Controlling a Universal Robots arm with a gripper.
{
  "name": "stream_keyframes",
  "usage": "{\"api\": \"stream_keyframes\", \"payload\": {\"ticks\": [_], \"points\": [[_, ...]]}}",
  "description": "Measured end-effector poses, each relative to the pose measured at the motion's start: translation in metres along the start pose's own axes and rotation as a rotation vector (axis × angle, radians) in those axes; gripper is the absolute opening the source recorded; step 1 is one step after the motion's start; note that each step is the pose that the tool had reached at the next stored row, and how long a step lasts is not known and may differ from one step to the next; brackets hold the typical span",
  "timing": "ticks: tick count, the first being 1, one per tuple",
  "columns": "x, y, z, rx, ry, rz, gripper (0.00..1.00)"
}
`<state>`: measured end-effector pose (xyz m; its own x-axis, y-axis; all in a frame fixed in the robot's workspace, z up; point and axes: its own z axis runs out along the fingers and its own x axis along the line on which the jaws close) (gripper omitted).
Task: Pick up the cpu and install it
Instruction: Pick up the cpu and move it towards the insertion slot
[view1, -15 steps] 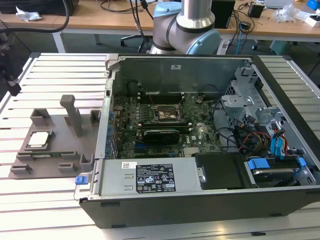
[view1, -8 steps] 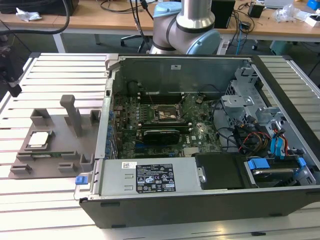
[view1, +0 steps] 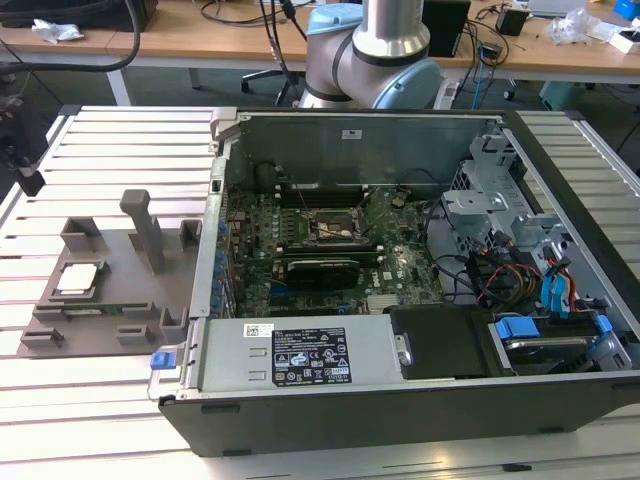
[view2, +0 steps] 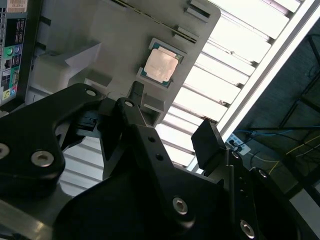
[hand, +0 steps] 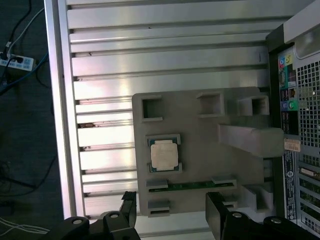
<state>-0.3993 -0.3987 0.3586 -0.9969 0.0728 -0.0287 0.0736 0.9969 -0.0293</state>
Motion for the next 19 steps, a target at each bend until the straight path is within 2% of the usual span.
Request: {"api": "stream_keyframes", "payload": {"ticks": [19], "points": [[0.0002, 0.0002, 0.008, 0.0, 0.0, 0.0, 0.66]]}}
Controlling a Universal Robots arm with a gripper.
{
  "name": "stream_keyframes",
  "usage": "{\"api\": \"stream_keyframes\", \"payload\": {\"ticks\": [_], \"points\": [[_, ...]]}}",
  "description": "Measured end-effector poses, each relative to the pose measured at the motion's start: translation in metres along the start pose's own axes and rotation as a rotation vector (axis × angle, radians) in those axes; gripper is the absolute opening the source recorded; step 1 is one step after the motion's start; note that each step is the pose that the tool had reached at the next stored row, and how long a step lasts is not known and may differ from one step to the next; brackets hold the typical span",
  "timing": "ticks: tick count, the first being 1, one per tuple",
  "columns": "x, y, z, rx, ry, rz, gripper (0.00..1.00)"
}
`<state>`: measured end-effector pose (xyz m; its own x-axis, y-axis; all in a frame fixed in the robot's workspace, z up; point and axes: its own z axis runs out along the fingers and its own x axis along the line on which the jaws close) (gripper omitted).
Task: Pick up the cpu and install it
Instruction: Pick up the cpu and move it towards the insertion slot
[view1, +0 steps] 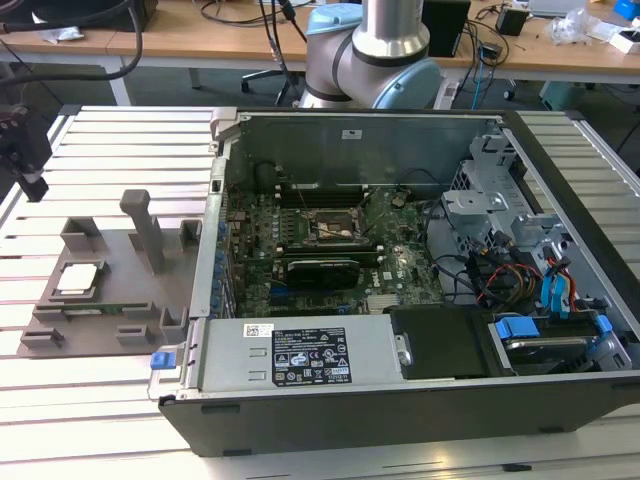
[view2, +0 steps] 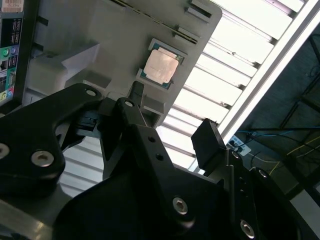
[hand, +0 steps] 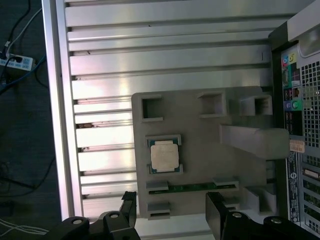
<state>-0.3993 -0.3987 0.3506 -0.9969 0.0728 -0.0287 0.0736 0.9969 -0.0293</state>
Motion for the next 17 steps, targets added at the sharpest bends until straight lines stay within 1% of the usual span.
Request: {"api": "stream_keyframes", "payload": {"ticks": [17], "points": [[0.0002, 0.0002, 0.0068, 0.0, -0.0001, 0.0, 0.66]]}}
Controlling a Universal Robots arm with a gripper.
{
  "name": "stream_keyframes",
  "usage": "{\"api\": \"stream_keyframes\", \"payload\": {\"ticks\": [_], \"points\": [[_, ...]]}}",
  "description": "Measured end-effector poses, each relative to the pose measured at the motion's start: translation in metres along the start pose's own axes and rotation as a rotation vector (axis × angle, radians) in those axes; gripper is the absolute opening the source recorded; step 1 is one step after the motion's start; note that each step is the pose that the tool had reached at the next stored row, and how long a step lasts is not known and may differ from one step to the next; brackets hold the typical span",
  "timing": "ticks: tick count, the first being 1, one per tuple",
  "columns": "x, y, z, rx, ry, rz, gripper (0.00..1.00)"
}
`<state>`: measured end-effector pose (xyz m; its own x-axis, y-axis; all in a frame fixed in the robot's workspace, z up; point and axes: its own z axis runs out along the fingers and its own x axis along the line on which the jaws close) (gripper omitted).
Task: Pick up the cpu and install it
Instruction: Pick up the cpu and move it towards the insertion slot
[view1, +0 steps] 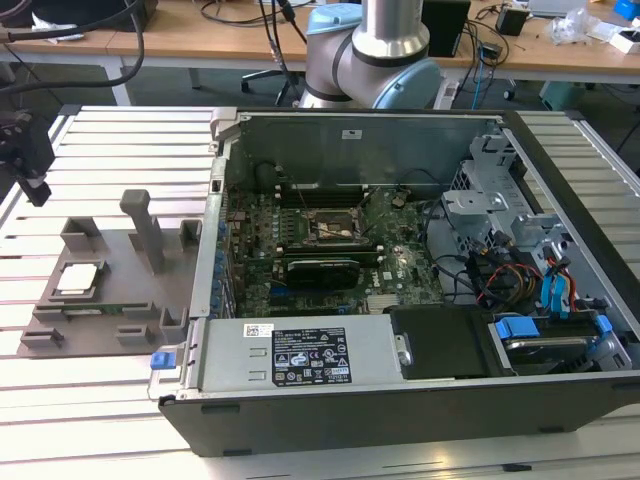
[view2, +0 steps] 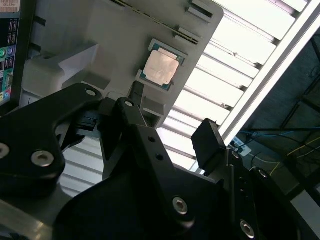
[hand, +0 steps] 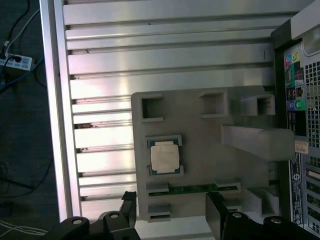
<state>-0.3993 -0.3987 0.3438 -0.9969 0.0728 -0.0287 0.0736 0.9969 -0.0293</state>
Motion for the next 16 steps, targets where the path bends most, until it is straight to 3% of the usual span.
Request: {"api": "stream_keyframes", "payload": {"ticks": [16], "points": [[0.0002, 0.0002, 0.0065, 0.0, 0.0, 0.0, 0.66]]}}
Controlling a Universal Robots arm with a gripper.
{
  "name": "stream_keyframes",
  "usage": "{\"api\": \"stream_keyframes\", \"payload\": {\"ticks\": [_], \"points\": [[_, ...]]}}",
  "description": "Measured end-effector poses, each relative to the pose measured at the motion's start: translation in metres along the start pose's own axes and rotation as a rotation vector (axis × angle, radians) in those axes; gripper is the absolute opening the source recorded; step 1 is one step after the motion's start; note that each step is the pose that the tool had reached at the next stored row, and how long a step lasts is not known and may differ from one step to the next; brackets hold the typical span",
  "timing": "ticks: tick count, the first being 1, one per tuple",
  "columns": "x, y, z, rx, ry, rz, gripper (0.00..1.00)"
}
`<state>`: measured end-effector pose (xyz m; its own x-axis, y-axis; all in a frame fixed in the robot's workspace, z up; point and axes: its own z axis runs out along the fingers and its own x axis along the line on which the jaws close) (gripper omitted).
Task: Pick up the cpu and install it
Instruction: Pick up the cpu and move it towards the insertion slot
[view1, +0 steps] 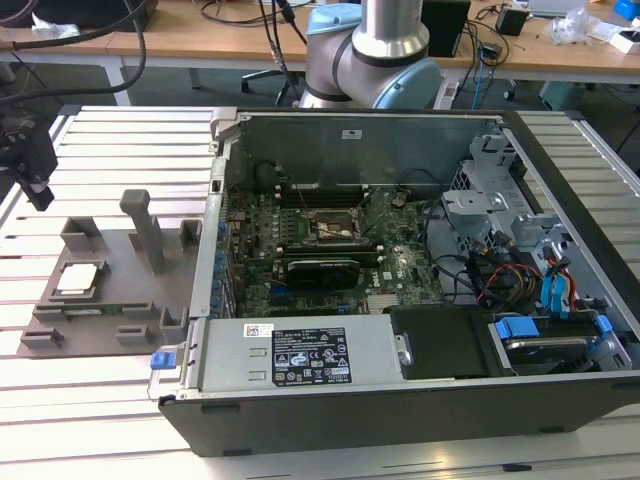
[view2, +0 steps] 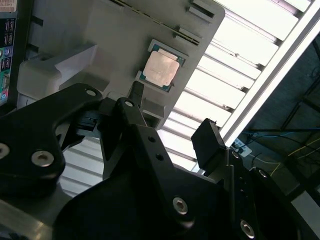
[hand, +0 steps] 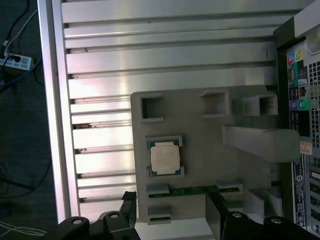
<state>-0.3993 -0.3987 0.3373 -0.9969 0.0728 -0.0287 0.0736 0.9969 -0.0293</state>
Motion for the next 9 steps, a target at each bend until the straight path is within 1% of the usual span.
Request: {"api": "stream_keyframes", "payload": {"ticks": [2, 3, 5, 6, 9], "points": [[0.0, 0.0, 0.0008, -0.0001, 0.0, 0.0, 0.66], [0.0001, 0.0001, 0.0024, -0.0001, -0.0001, 0.0, 0.66], [0.0003, 0.0003, 0.0113, 0.0, 0.0, 0.0, 0.66], [0.0004, 0.0004, 0.0128, 0.0, 0.0, 0.0, 0.66], [0.0004, 0.0004, 0.0139, 0.0, 0.0, 0.0, 0.66]]}}
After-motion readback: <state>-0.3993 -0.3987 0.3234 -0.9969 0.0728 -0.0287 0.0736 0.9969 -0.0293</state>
